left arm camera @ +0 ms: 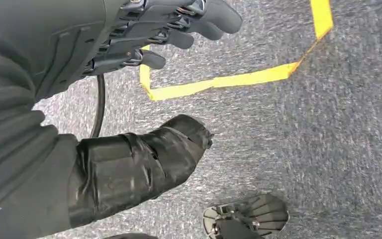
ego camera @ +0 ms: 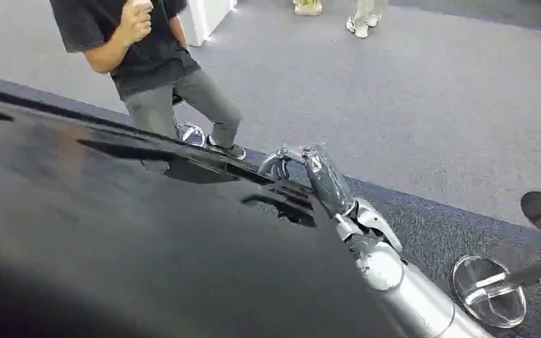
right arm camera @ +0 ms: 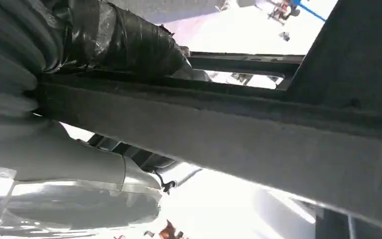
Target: Take the parts from the cabinet and place them on the table.
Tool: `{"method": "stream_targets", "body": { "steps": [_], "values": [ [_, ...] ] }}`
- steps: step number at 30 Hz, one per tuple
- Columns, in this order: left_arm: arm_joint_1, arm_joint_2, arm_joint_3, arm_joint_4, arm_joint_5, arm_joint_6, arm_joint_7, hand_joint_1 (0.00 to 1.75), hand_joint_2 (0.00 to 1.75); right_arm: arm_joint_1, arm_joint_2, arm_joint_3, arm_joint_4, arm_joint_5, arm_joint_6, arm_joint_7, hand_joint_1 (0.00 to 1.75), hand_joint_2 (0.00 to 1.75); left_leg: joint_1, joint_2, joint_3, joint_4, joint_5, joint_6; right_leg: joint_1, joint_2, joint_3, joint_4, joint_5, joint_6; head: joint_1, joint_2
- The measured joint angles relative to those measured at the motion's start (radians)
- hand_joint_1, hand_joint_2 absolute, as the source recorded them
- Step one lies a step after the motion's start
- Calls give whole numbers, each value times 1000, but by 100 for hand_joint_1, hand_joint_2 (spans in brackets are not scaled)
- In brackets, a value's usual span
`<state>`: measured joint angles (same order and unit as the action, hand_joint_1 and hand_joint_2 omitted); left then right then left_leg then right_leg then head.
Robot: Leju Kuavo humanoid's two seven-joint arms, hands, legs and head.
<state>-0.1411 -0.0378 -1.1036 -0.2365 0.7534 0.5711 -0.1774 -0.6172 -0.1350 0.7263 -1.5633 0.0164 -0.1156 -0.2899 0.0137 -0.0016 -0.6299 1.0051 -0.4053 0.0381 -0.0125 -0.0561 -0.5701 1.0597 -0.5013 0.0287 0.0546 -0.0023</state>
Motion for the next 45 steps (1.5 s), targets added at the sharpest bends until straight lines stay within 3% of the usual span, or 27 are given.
{"method": "stream_targets", "body": {
  "steps": [2, 4, 5, 7, 8, 9, 10, 13, 15, 16, 18, 19, 22, 23, 24, 28, 30, 33, 34, 36, 37, 38, 39, 42, 43, 44, 45],
  "values": [
    [-5, 0, 0, 0, 0, -1, 0, 0, 175, 1, -1, 0, 3, 0, 0, 0, 175, 175, -1, -19, 1, 0, 0, 7, -1, 43, -78, 158, -74, -2, 1, 0],
    [-4, 0, 0, 0, 0, -3, 0, 0, 175, 9, -2, 0, 5, 0, 3, -3, 175, 175, -4, -46, 1, 1, -1, 8, 0, 51, -147, 266, -94, -2, 0, 0],
    [-3, 0, 0, 0, 0, -3, 1, 0, 175, 10, -2, 0, 5, -1, 5, -3, 175, 175, -4, -59, 2, 2, -1, 8, 1, 52, -146, 252, -70, -4, 0, 0],
    [-2, 0, 0, 0, -1, -3, 2, 0, 175, 8, -2, 0, 6, -2, 5, -7, 175, 175, -4, -89, 3, 8, -3, 5, 0, 70, -89, 105, 27, -10, 0, 0],
    [-2, -1, 0, 0, -3, -3, 2, 0, 175, 8, -2, 0, 6, -2, 5, -8, 175, 175, -2, -101, 0, 12, -5, 2, -2, 113, -53, 20, 69, -13, 0, 0],
    [-5, -3, 0, 0, -8, -4, 3, 0, 175, 8, -2, 0, 7, -2, 5, -11, 175, 175, -9, -112, -8, 23, -9, -4, -6, 152, -39, -21, 57, -17, 0, 0],
    [-7, -3, 0, 0, -10, -5, 5, 0, 175, 7, -2, 0, 7, -2, 6, -15, 175, 175, -5, -127, -16, 24, -8, -9, -7, 139, -34, -23, 54, -13, 0, 0],
    [-2, -3, 0, 0, -18, -7, 14, 0, 175, 4, 0, 0, 7, 16, 7, -16, 175, 175, 0, -160, -28, 17, -3, -29, -7, 109, -29, -34, 59, -24, 1, 0],
    [-1, -2, 0, 0, -19, -9, 18, 0, 175, -4, 4, 0, 8, 24, 7, -14, 175, 175, -7, -67, -50, 79, -41, -34, -8, 78, -21, -43, 61, -36, -3, 0],
    [-4, -2, 0, 0, -20, -11, 19, 0, 175, -5, 4, 0, 8, 26, 7, -13, 175, 175, -5, -39, -85, 149, -78, -39, -6, 64, -19, -43, 59, -41, -3, 0],
    [-7, -2, 0, 0, -21, -13, 21, 0, 175, -2, 3, 1, 8, 29, 7, -13, 175, 175, -1, -15, -160, 293, -132, -45, -2, 33, -19, -41, 55, -44, -2, 0],
    [-6, -2, 0, 0, -21, -14, 23, 0, 175, -2, 3, 1, 8, 29, 7, -13, 175, 175, 0, -12, -172, 311, -127, -48, -2, 19, -18, -41, 53, -43, -2, 0],
    [-4, -1, 0, 0, -21, -15, 24, 0, 175, -3, 4, 1, 8, 31, 7, -13, 175, 175, 4, 15, -74, 126, -21, -50, -4, -19, -11, -35, 41, -35, -2, 0],
    [-5, -2, 0, 0, -21, -15, 24, 0, 175, -3, 4, 1, 8, 31, 7, -13, 175, 175, 1, 65, -31, 45, -2, -47, 0, -28, -6, -32, 35, -28, -2, 0],
    [-8, -2, 0, 0, -21, -14, 24, 0, 175, -4, 3, 1, 8, 31, 7, -14, 175, 175, -13, 71, -21, 31, -18, -35, 8, -36, -5, -29, 28, -21, -3, 0],
    [-5, -1, 0, 0, -20, -14, 24, 0, 175, -5, 4, 1, 6, 34, 8, -13, 175, 175, -6, 23, -12, 22, -16, -6, 10, -71, 12, -36, 15, 0, 5, 0],
    [-3, -2, 0, 0, -21, -14, 24, 0, 175, -6, 3, 1, 5, 35, 10, -11, 175, 175, -2, 6, -4, 16, -15, 5, 0, 15, -14, 36, -28, 6, 14, 0],
    [-7, -2, 0, 0, -21, -14, 24, 0, 175, 3, 2, 2, 5, 35, 10, -7, 175, 175, -4, -32, -4, 17, -18, 11, 2, 50, -139, 261, -106, 8, 16, 0],
    [-6, -2, 0, 0, -21, -14, 24, 0, 175, 6, 2, 2, 5, 35, 10, -7, 175, 175, -4, -48, -3, 18, -19, 11, 2, 51, -155, 272, -91, 8, 16, 0],
    [-4, -2, 0, 0, -21, -14, 27, 0, 175, 7, 1, 2, 5, 35, 10, -7, 175, 175, -4, -79, 1, 21, -21, 10, 1, 59, -116, 158, 0, 1, 16, 0],
    [-4, -3, 0, 0, -21, -14, 27, 0, 175, 7, 1, 2, 5, 36, 10, -7, 175, 175, -3, -94, 5, 22, -23, 7, 0, 79, -76, 63, 53, -2, 16, 0],
    [-4, -3, 0, 0, -20, -14, 27, 0, 175, 7, 1, 2, 5, 36, 10, -7, 175, 175, -2, -105, 2, 23, -25, 4, -2, 122, -53, -3, 71, -8, 16, 0],
    [-7, -5, 0, 0, -20, -14, 27, 0, 175, 7, 1, 2, 5, 36, 10, -7, 175, 175, -7, -117, -3, 30, -28, -2, -8, 144, -36, -31, 57, -11, 14, 0],
    [2, -4, 0, 0, -30, -27, 31, 0, 175, 9, 1, 4, 5, 37, 6, -7, 175, 175, 2, -149, -11, 20, -21, -24, 1, 112, -33, -28, 57, -21, 15, 0],
    [5, -2, -1, 0, -37, -30, 38, 0, 175, 9, 2, 8, 2, 40, 3, -5, 175, 175, 4, -137, -14, 30, -27, -26, -12, 94, -24, -42, 63, -29, 15, 0],
    [8, -2, -2, 0, -42, -30, 42, 0, 175, 14, 2, 10, -3, 48, -2, 0, 175, 175, -5, -76, -23, 55, -45, -32, -10, 88, -17, -48, 62, -34, 13, 0],
    [8, -3, -2, 0, -47, -32, 47, 0, 175, 18, 2, 10, -11, 54, -8, 4, 175, 175, -3, -39, -53, 116, -81, -39, -8, 70, -14, -48, 60, -43, 10, 0]
  ]
}}
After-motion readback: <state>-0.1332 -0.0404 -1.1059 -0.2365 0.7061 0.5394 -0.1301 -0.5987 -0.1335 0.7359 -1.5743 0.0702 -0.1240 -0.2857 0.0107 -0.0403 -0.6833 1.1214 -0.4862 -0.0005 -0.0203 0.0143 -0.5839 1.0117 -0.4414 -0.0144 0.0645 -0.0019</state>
